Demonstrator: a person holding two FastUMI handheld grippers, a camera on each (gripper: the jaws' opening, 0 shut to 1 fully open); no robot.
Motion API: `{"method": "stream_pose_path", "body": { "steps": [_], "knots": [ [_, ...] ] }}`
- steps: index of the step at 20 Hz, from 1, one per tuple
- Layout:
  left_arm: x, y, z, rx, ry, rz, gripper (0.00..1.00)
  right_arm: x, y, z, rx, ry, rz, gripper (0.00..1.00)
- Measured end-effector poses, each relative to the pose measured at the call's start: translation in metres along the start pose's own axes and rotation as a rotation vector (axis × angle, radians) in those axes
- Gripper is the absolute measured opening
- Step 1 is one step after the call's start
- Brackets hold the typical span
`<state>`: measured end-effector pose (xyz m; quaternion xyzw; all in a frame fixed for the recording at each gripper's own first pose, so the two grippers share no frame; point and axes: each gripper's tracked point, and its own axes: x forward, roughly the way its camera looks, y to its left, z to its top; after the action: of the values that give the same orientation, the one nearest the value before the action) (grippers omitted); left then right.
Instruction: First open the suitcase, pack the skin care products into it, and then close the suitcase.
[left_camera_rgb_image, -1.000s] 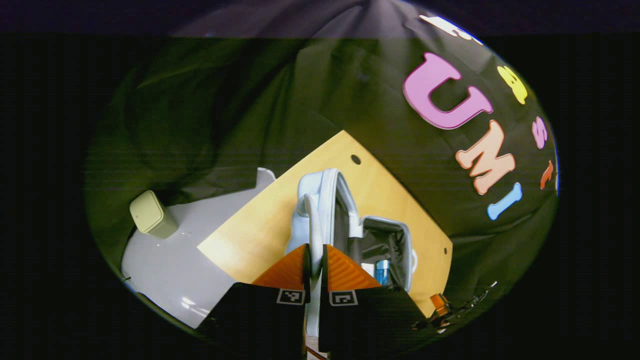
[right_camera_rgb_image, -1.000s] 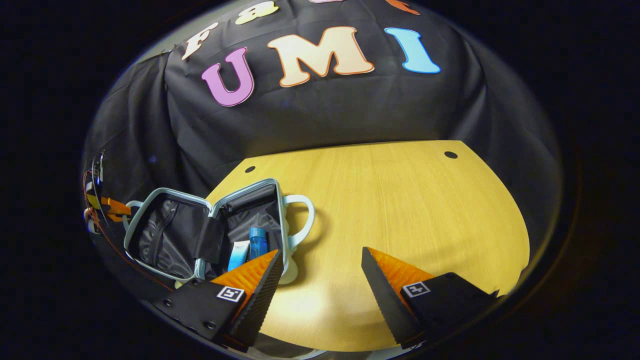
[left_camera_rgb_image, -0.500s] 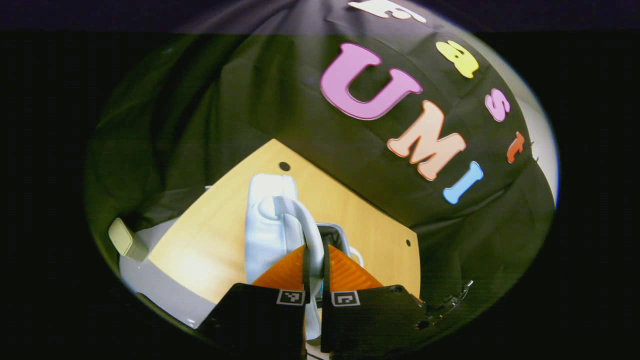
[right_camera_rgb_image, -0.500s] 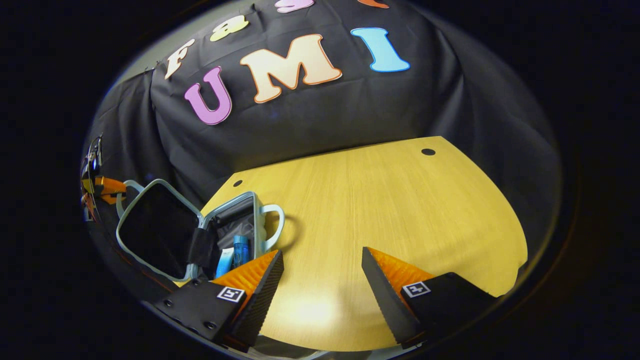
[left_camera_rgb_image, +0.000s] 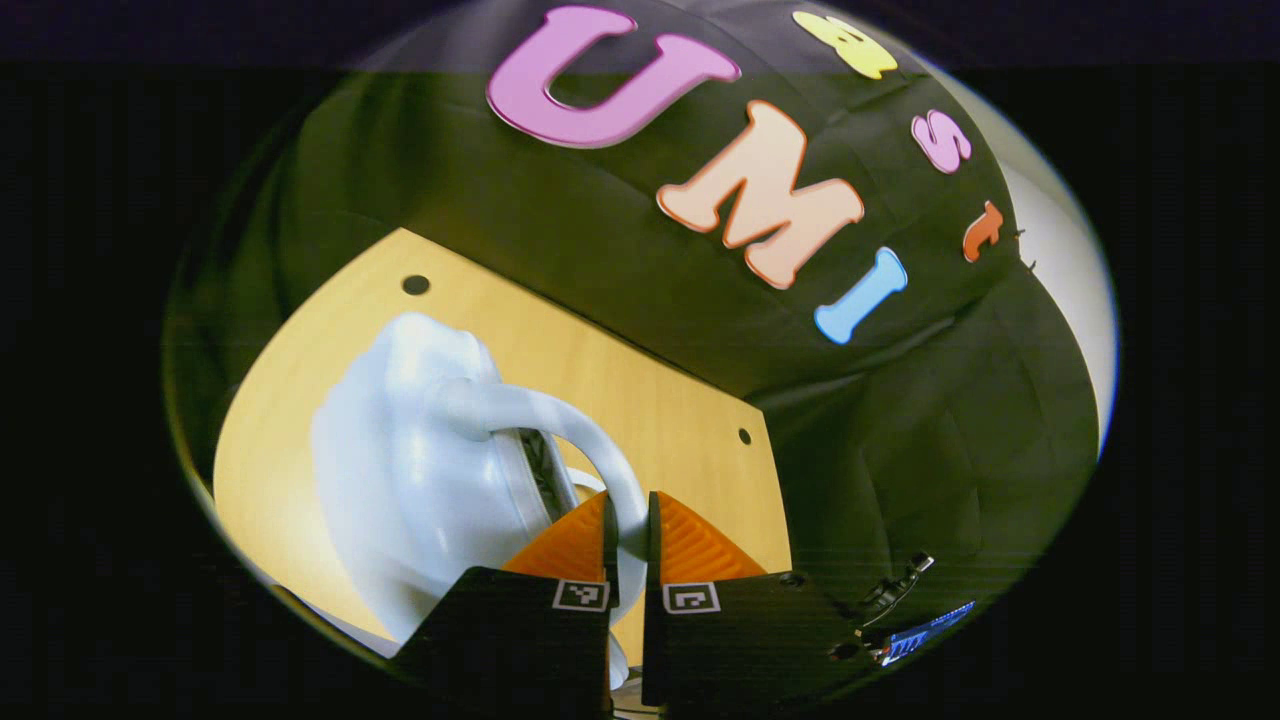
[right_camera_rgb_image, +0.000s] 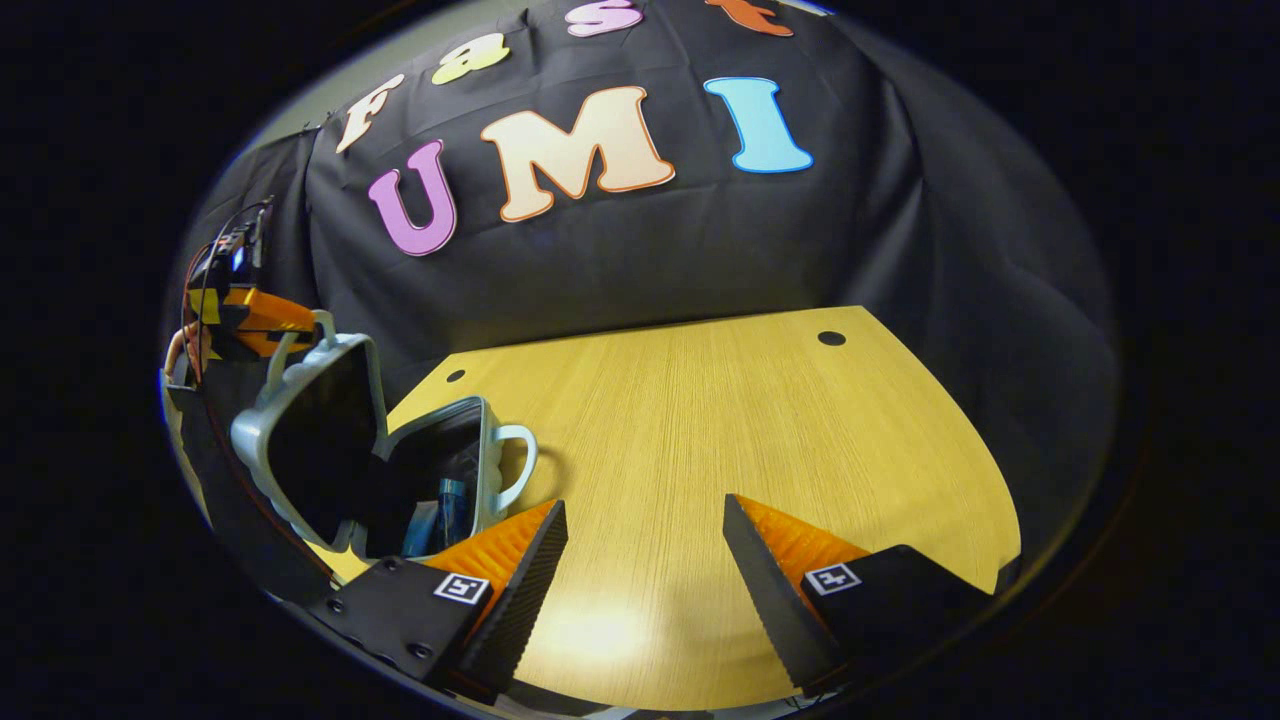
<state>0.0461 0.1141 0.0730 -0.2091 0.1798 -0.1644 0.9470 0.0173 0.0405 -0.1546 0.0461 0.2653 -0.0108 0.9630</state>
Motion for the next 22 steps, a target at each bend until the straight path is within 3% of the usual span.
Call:
{"method": "stream_pose_path", "body": {
  "steps": [3, 4, 6, 7, 8, 18, 21, 22],
  "knots": [
    [0.043, -0.010, -0.024, 0.022, 0.093, -0.016, 0.05, -0.004, -0.005, 0.004, 0.023, -0.021, -0.018, 0.98],
    [0.058, -0.012, -0.033, 0.031, 0.125, -0.014, 0.05, -0.004, -0.008, 0.005, 0.033, -0.029, -0.028, 0.93],
    [0.084, -0.010, -0.054, 0.036, 0.191, 0.005, 0.05, -0.006, -0.018, 0.009, 0.055, -0.052, -0.062, 0.98],
    [0.095, -0.006, -0.065, 0.032, 0.223, 0.014, 0.05, -0.007, -0.022, 0.010, 0.070, -0.059, -0.070, 0.93],
    [0.107, -0.003, -0.075, 0.024, 0.253, 0.027, 0.02, -0.008, -0.026, 0.009, 0.083, -0.060, -0.079, 0.98],
    [0.154, 0.032, -0.133, 0.004, 0.422, 0.209, 0.09, -0.024, -0.057, 0.012, 0.101, -0.077, -0.127, 0.98],
    [0.142, 0.027, -0.134, 0.087, 0.402, 0.249, 0.24, -0.028, -0.061, 0.018, 0.094, -0.090, -0.114, 0.98],
    [0.134, 0.023, -0.135, 0.110, 0.394, 0.260, 0.41, -0.030, -0.063, 0.020, 0.095, -0.093, -0.107, 0.98]
  ]
}}
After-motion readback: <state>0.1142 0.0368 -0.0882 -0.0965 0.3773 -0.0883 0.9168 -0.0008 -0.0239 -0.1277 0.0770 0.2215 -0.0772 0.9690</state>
